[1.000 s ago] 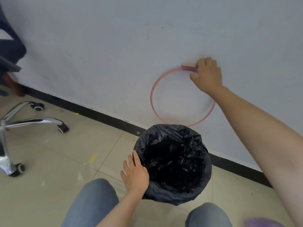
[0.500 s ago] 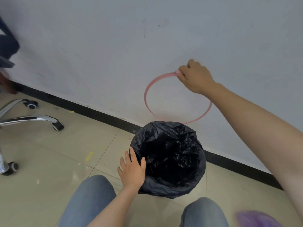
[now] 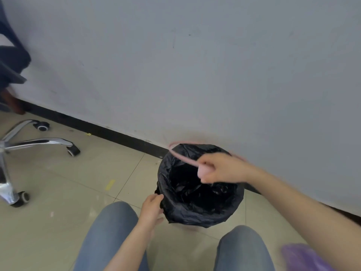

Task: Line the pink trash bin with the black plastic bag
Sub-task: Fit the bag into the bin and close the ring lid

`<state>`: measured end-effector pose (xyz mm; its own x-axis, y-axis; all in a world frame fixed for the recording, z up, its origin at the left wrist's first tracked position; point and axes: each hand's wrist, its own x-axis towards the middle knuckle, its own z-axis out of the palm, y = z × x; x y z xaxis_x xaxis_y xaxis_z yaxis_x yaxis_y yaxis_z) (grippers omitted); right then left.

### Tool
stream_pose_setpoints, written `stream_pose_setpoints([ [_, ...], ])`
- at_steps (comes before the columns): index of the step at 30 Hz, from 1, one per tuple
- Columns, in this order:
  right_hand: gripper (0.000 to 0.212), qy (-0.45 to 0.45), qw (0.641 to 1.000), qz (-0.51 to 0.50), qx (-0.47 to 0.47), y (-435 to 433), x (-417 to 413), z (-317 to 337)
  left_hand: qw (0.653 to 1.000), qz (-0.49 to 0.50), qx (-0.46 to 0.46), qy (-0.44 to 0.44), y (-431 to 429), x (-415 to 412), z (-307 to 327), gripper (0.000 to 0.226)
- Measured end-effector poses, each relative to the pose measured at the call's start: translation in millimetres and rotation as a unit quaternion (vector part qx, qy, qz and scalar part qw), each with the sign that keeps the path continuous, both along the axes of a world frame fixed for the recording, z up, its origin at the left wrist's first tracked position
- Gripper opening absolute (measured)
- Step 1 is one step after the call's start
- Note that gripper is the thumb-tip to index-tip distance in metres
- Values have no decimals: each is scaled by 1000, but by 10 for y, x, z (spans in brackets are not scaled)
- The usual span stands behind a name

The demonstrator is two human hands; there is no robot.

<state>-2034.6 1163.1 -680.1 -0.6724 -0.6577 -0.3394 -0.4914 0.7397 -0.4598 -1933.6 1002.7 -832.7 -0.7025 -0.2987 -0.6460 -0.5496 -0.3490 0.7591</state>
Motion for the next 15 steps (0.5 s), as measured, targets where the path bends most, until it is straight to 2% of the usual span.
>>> stream_pose_setpoints([
  [4, 30, -88, 996, -20, 13, 69, 288, -480, 999, 1, 42, -1, 68, -18, -1, 7],
  [11, 30, -62, 995, -74, -19, 156, 333, -772, 990, 26, 141, 0, 17, -205, -70, 12],
  [13, 31, -46, 995, -83, -28, 168, 265, -789, 993, 11, 117, 18, 9, -334, -37, 9],
  [15, 35, -24, 995, -91, -24, 181, 175, -822, 998, -26, 39, 29, 19, -470, -16, 11],
])
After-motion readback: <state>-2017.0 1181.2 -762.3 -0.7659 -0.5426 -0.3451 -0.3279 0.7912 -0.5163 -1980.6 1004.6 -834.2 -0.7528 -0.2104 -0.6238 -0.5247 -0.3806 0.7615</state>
